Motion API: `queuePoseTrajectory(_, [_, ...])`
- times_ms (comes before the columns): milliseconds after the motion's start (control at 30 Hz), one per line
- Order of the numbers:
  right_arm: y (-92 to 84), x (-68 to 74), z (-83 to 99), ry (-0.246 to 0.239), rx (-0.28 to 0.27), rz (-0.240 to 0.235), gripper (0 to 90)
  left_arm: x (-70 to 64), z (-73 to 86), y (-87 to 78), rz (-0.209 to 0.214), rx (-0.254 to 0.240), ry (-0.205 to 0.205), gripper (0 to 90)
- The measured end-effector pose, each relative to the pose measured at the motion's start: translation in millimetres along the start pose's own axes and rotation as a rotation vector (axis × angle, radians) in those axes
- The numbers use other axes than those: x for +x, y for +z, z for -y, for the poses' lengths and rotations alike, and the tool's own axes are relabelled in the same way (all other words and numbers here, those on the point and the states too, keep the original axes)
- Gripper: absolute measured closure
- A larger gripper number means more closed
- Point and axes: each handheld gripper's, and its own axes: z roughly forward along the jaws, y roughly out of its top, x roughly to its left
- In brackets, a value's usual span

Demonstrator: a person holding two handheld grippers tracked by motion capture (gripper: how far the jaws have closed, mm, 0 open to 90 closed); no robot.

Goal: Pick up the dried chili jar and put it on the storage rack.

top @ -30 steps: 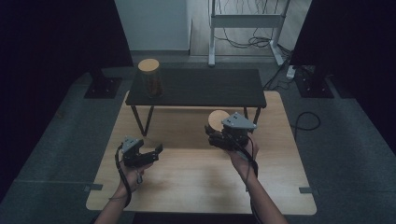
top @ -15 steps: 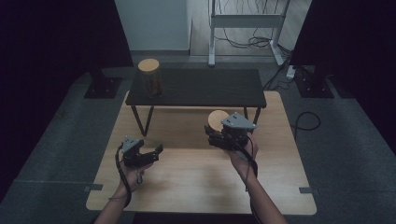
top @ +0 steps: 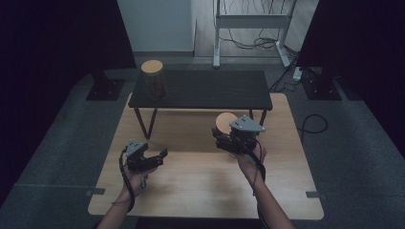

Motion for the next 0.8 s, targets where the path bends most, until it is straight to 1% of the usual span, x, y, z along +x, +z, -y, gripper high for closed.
queuePoseTrajectory(367, [1.3, -3.4, -4.2, 0.004, 0.000, 0.004, 25.5, 0.3, -0.4, -0.4, 0.001, -0.001, 0.000, 6.9])
queuePoseTrajectory(800, [2.4, -1.2, -1.3, -0.006, -0.012, 0.008, 25.6, 0.3, -0.5, -0.1, 0.002, 0.000, -0.002, 6.7])
